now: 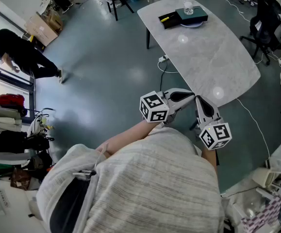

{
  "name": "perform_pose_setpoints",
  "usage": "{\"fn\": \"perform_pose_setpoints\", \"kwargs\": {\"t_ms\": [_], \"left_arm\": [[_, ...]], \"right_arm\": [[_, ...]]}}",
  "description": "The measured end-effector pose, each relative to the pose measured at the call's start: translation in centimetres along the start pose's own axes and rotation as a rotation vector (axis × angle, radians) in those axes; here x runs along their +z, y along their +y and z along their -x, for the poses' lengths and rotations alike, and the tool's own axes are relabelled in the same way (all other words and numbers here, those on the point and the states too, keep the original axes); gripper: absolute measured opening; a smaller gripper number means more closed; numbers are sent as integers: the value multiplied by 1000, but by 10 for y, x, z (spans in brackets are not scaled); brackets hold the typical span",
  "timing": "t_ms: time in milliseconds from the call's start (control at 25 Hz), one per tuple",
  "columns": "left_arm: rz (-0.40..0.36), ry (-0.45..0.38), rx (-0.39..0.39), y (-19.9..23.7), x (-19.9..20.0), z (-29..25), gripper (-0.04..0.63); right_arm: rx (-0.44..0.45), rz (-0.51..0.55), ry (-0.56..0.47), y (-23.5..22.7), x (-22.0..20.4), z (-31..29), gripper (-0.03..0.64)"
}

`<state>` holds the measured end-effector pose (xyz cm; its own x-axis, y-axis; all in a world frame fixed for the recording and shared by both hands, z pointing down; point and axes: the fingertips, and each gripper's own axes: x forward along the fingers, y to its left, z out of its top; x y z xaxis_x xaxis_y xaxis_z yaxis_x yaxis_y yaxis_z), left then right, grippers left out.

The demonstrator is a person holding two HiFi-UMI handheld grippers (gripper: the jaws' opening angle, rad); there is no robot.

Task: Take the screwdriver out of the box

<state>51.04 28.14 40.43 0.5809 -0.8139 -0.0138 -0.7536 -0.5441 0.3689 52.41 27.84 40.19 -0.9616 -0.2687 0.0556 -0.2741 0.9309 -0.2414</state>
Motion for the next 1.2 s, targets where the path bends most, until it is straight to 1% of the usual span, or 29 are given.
{"fn": "perform_pose_setpoints", "kwargs": {"t_ms": [440, 640, 720, 960, 1200], "left_arm": [[2, 15, -12, -4, -5, -7, 15], [12, 27, -17, -3, -10, -10, 15], [16, 29, -14, -2, -10, -8, 15], [32, 30, 28, 11, -11, 4, 15], [71, 9, 82, 47, -4, 32, 15]], "right_arm": [[-23, 7, 10, -7, -4, 7, 9], [-2, -52, -26, -10, -2, 9, 11], [3, -59, -24, -9, -3, 8, 11], [48, -59, 10, -3, -12, -9, 11], [96, -52, 67, 10, -20, -53, 11]]}}
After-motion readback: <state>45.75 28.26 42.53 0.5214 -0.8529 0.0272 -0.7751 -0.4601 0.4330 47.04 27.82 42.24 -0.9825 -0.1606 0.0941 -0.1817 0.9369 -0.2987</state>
